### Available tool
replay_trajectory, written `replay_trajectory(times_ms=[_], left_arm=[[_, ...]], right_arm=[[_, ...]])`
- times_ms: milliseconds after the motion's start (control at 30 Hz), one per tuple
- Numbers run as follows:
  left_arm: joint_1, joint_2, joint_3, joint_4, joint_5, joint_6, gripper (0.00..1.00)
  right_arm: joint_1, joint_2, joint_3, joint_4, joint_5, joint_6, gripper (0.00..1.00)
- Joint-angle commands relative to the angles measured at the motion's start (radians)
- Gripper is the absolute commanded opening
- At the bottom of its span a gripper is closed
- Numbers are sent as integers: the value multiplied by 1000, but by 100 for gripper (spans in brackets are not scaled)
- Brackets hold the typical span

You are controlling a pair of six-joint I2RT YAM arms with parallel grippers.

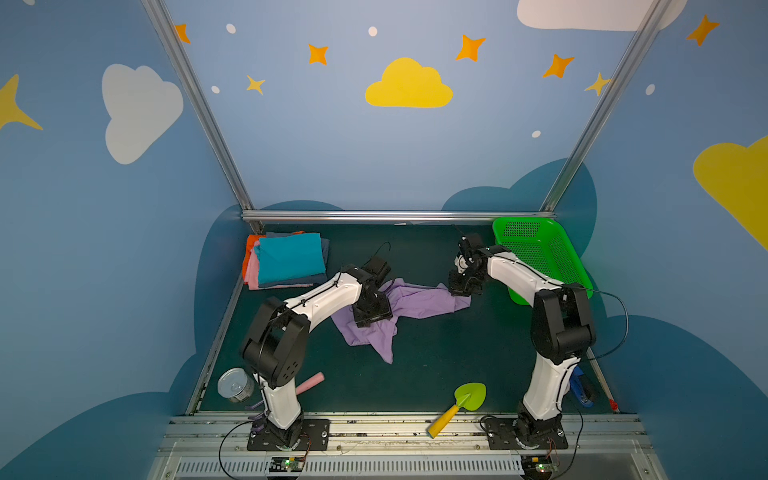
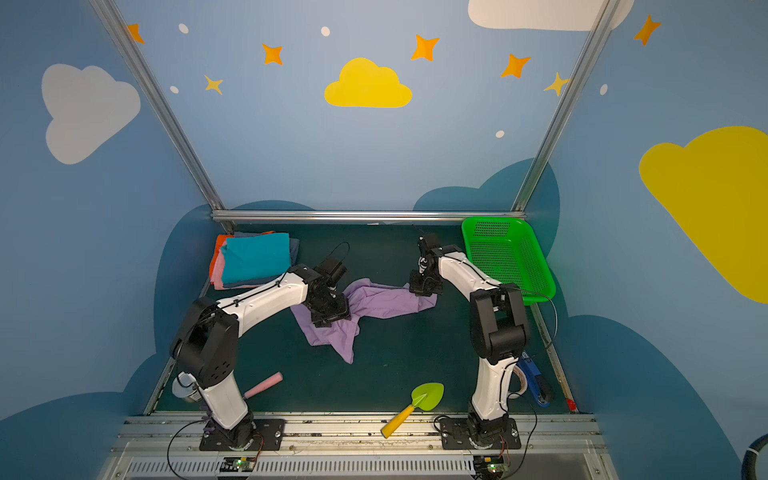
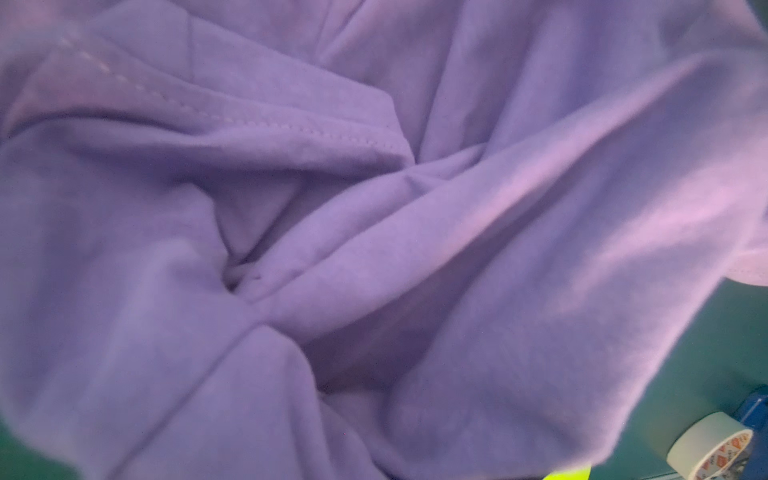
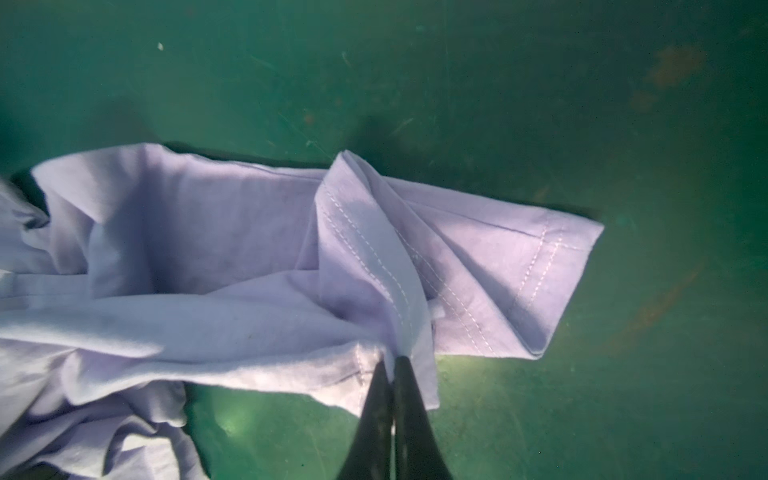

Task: Fold and stack the t-shirts

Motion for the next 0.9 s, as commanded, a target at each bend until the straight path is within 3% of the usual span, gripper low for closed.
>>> replay_trajectory(times_ms=[0, 200, 367, 533, 733, 867], left_arm=[[-17, -32, 75, -76, -112, 19, 65], [-120, -27, 226, -174, -275, 81, 67], [-200, 118, 387, -341, -428, 81, 72], [-283, 251, 544, -524, -561, 69, 65], [-346, 307, 589, -551, -604, 110, 75], [-348, 356, 608, -567, -609, 127, 75]], right_arm=[[-4, -23, -2, -13, 14, -14, 0], [-5, -2, 12, -8, -16, -7, 0], [-5, -11, 13, -8, -12, -9, 0], [-7, -12, 19, -10, -10, -17, 0], [-8, 5, 26, -8, -28, -14, 0], [-9, 4, 20, -8, -33, -14, 0]])
